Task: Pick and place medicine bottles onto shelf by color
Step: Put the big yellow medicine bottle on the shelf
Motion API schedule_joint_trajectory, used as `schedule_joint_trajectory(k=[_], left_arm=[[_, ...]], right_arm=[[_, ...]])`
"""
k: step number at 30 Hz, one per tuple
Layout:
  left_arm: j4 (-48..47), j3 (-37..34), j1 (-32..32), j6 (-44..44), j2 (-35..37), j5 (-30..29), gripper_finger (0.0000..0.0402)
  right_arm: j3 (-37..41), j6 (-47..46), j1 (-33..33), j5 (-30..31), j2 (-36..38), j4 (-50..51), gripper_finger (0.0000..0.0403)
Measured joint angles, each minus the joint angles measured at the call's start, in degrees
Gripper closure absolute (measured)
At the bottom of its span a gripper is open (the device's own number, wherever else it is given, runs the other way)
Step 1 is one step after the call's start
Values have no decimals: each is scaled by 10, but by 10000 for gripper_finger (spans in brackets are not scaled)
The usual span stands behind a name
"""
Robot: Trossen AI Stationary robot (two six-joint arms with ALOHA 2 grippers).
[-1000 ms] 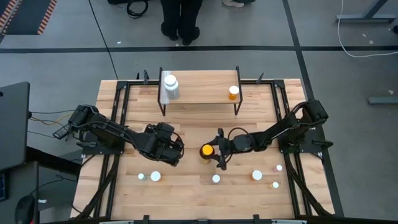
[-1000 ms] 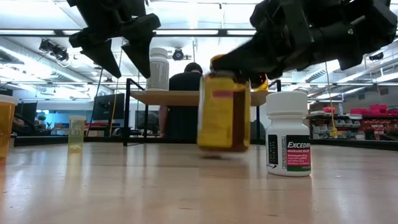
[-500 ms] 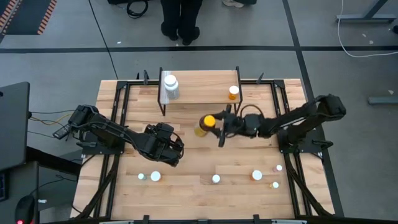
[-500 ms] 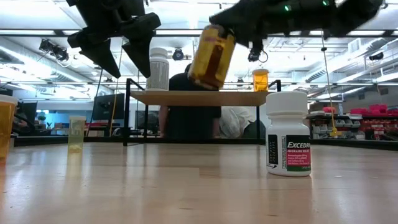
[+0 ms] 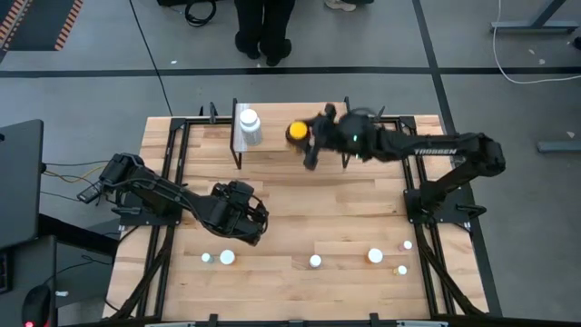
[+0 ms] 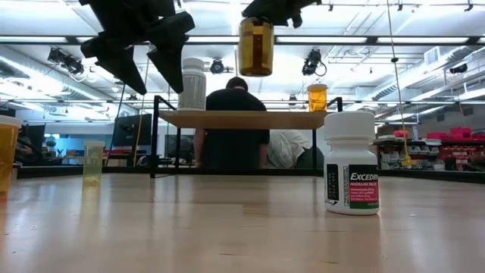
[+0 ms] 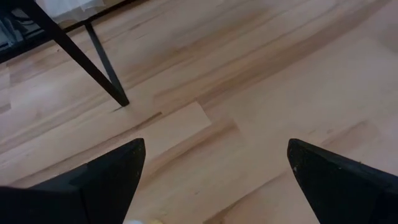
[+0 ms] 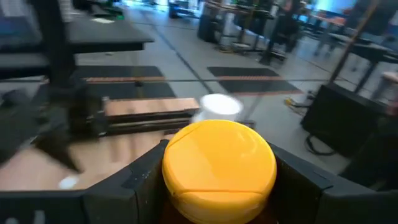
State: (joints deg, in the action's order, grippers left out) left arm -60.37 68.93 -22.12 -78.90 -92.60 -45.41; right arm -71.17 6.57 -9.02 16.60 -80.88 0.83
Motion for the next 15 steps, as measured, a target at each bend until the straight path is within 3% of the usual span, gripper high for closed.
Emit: schedule_joint_trajectory(k=[15], left_arm=[[8, 0, -4, 0, 0, 0, 2]], right_arm=[[-35, -40, -218, -63, -13, 65, 168]])
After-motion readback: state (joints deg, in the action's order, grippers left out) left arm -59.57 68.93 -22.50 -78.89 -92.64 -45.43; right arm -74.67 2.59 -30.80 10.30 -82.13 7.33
